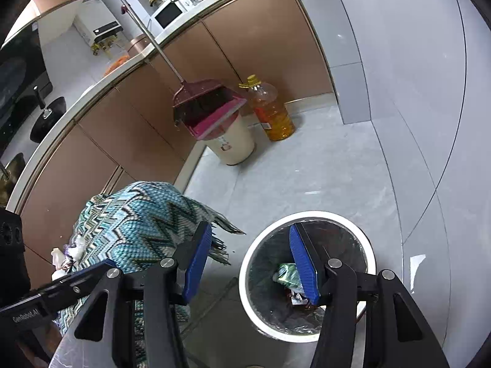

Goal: Collect trash
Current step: 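Move both open tools back toward the cloth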

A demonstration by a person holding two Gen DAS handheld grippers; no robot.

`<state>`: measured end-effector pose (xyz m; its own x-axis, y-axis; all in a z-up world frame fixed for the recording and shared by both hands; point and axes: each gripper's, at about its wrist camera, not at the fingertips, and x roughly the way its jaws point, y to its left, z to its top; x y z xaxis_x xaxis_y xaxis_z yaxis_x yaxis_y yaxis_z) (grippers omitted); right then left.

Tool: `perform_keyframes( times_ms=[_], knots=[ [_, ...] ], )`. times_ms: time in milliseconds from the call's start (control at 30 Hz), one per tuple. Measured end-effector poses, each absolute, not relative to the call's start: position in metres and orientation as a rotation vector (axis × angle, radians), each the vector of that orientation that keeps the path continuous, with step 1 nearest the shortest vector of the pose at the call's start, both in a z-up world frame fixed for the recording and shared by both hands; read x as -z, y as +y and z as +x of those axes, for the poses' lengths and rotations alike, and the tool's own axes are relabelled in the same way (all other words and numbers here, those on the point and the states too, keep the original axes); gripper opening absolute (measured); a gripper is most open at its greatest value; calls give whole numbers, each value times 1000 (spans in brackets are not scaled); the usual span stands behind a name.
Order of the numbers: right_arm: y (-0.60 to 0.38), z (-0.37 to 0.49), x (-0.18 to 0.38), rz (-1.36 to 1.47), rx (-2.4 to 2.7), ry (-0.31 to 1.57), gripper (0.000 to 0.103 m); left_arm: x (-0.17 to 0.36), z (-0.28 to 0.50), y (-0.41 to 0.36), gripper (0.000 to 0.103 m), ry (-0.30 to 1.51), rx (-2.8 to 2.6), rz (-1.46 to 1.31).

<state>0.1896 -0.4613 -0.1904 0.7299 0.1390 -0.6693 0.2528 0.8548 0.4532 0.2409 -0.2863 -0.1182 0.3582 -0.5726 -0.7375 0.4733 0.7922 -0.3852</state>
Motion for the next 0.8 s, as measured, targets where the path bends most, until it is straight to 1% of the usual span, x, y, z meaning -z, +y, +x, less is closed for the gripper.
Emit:
perform_keyframes(
  times_ms=[333, 800],
  knots=[
    [-407, 179, 148, 482, -30, 723, 53, 78, 215, -203, 26, 903, 613, -144],
    [-288, 188, 99, 373, -240, 702, 53, 67, 190, -51, 27, 837, 423, -251]
  ],
)
